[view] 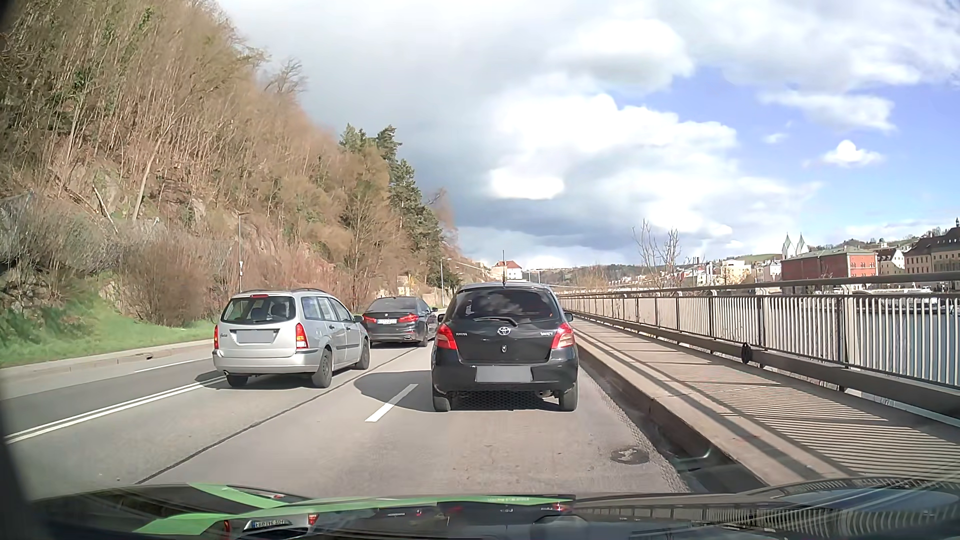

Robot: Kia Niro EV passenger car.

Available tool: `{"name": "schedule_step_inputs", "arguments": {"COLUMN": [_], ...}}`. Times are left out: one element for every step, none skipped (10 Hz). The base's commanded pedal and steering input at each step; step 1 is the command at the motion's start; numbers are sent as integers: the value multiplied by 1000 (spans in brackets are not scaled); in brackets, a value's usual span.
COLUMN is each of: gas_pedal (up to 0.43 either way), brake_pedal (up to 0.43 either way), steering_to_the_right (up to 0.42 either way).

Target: Follow the waypoints while adhering to traffic rules and regulations

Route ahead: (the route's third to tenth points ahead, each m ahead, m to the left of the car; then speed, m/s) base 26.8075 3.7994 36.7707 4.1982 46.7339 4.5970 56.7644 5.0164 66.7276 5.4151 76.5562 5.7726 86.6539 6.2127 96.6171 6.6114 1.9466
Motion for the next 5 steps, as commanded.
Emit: {"name": "schedule_step_inputs", "arguments": {"gas_pedal": [0,0,0,0,0], "brake_pedal": [0,0,0,0,0], "steering_to_the_right": [-2,-2,-2,-2,-2]}}
